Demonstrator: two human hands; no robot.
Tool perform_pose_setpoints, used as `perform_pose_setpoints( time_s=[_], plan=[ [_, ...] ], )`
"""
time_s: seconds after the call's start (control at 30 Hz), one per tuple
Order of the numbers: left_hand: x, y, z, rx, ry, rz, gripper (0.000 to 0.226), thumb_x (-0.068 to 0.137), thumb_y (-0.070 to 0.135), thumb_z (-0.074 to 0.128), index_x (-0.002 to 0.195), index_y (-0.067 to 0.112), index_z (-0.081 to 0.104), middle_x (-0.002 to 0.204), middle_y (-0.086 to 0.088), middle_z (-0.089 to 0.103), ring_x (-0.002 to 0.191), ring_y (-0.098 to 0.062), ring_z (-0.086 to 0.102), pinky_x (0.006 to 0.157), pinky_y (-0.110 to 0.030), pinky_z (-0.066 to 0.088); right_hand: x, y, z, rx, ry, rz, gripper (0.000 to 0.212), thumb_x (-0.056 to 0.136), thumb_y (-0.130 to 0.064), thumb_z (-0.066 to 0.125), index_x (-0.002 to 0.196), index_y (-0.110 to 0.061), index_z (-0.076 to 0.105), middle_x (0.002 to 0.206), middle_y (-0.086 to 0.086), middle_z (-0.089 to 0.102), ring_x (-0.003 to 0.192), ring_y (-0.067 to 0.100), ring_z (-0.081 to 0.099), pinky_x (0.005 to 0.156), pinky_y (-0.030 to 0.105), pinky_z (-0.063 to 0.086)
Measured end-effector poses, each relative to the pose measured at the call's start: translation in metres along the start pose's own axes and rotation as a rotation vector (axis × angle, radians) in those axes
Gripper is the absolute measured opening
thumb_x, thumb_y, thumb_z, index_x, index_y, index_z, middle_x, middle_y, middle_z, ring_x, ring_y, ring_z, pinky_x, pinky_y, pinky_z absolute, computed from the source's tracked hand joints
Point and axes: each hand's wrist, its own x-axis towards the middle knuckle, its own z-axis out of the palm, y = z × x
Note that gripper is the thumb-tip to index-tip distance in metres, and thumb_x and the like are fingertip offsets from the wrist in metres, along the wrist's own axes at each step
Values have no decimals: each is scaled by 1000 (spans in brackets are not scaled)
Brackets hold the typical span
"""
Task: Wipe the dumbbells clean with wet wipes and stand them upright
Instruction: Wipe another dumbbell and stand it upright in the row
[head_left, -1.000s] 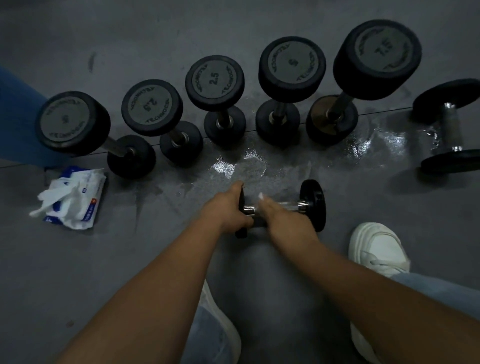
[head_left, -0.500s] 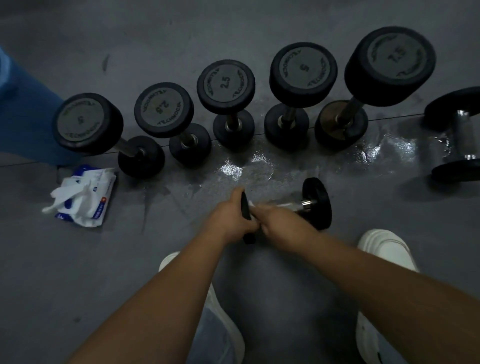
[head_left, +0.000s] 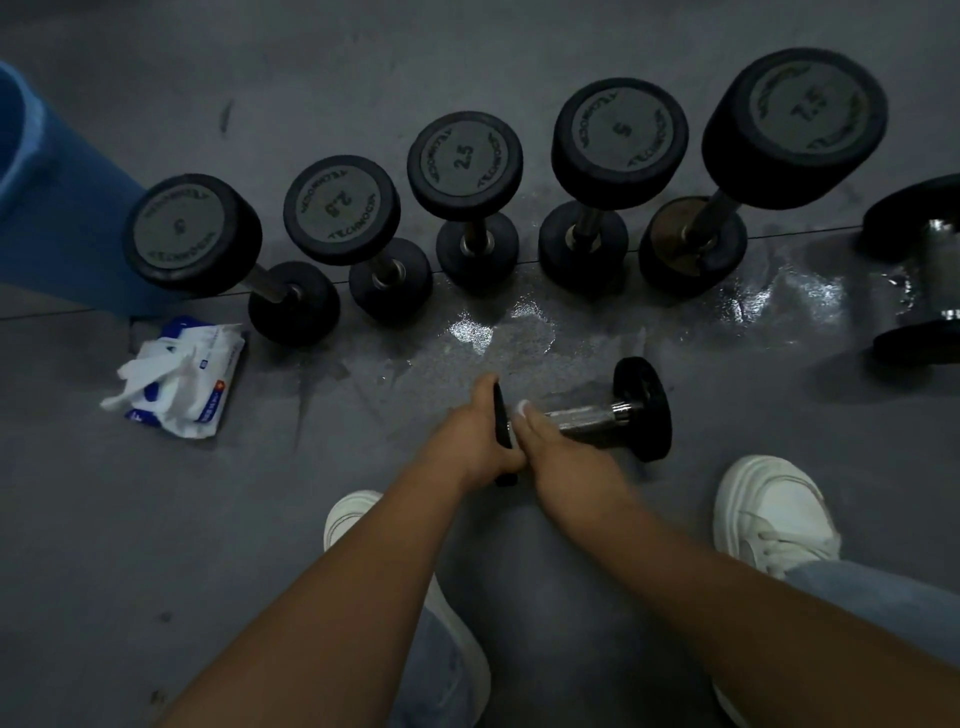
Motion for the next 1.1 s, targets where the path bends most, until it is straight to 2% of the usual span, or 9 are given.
perform_pose_setpoints(
  time_s=[0.13,0.27,0.43,0.57,0.67,0.77,0.9,1.0,1.1],
  plan=[
    [3,3,-1,-16,-3,-3,104,72,23,79,152,26,13,113,-11,60,94,-29,62,77,-35,56,4,9,-14,-16,84,142,47,102,-24,27,149,-29,23,157,-2,27,115,29,59,91,38,46],
    [0,0,1,-15,12,-1,103,69,24,80,149,31,15,112,-10,61,90,-25,60,78,-33,54,-5,4,0,-49,105,252,57,97,-12,33,151,-18,18,161,-4,5,103,28,64,76,36,48],
    [3,0,1,-14,10,-6,104,69,25,80,150,31,16,111,-9,59,95,-30,62,83,-39,57,-7,24,-16,23,196,469,57,97,-10,33,151,-11,16,161,2,3,110,29,60,83,39,48],
    [2,-1,2,7,18,6,104,68,26,81,150,29,16,114,-11,61,96,-29,62,86,-37,55,-5,23,-5,-94,178,335,60,96,-10,32,151,-7,10,160,9,5,94,26,67,65,34,45],
    [4,-1,1,16,17,7,105,69,25,80,151,29,15,117,-12,61,97,-28,61,85,-35,54,-8,24,-8,-103,87,125,54,99,-13,31,150,-18,15,157,4,21,90,29,67,68,37,49],
    [5,-1,1,9,5,1,106,70,24,80,153,28,14,120,-13,60,99,-30,62,84,-37,55,-13,24,-16,-58,157,236,45,100,-18,29,144,-18,25,150,10,34,92,33,66,77,41,53],
    [10,1,-4,7,-11,-4,104,71,27,81,152,26,16,122,-15,59,101,-31,62,83,-39,57,-15,1,-25,74,122,67,27,99,-30,34,120,-24,49,116,9,62,98,35,63,81,40,51],
    [14,3,-8,-3,-40,-24,104,71,24,81,152,26,16,122,-14,58,102,-31,61,83,-40,57,2,15,-37,217,289,217,19,95,-24,41,103,-18,56,110,8,59,95,33,62,72,34,46],
    [13,4,-10,-21,-55,-23,104,71,23,81,152,27,16,120,-12,57,101,-31,61,83,-43,58,5,21,-27,35,318,197,21,90,-26,50,105,-12,57,107,9,52,91,30,56,65,34,39]
  ],
)
